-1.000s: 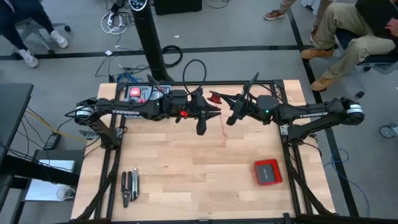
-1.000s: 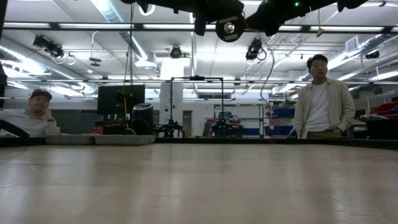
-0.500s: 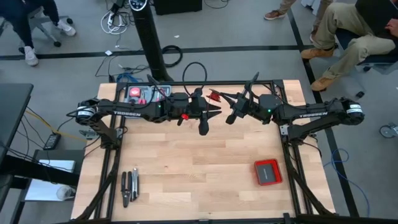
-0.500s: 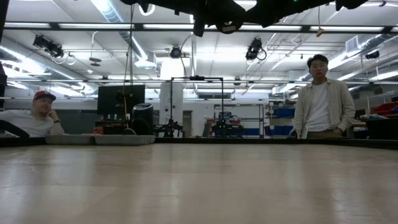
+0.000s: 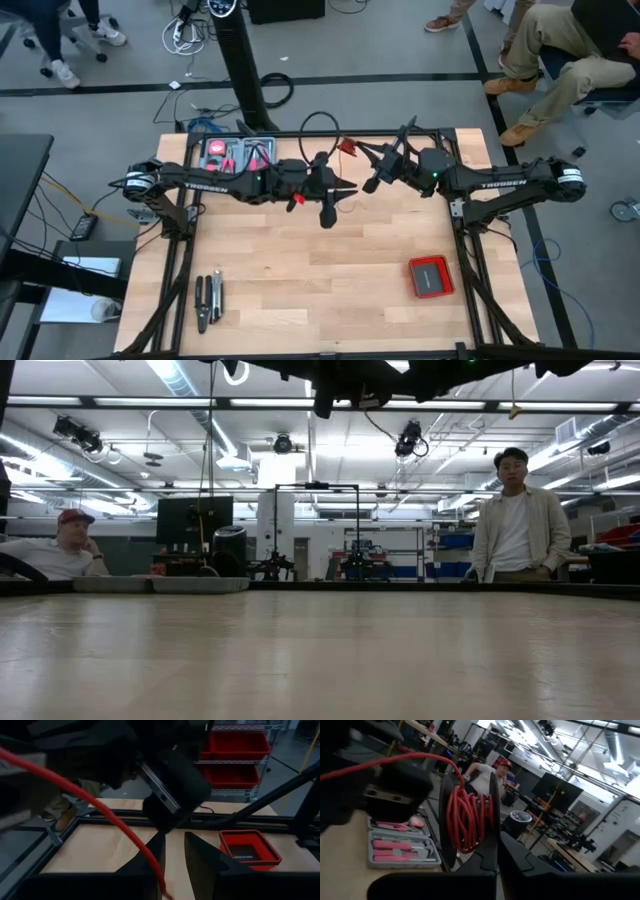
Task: Coil cords
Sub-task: Coil the red wire onto the spool
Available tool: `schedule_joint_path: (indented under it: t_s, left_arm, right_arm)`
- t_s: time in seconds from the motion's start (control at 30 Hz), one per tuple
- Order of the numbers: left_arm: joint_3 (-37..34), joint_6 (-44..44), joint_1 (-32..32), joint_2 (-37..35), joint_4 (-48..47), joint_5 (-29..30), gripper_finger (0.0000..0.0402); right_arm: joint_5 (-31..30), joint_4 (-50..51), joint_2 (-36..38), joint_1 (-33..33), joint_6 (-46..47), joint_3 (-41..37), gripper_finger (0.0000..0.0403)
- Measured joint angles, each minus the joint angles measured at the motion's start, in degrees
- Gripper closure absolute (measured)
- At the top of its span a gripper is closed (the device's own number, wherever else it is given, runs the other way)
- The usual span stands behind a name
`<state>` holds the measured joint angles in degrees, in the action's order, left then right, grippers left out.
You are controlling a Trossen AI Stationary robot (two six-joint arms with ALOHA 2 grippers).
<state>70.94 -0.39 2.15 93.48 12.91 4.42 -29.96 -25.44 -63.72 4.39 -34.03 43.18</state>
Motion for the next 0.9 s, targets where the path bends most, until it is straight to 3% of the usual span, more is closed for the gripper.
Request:
schedule_joint_path:
  t_s: [0.3,0.9]
  left_arm:
    - [0.00,-0.04,-2.79,0.86,-0.19,1.83,0.0327]
    - [0.00,0.44,-5.31,1.19,-3.04,7.11,0.0328]
  right_arm:
    - [-2.35,-2.23,0.28,0.60,-0.73,0.00,0.0403]
    - [-0.29,-14.91,0.90,0.51,-4.40,0.00,0.0403]
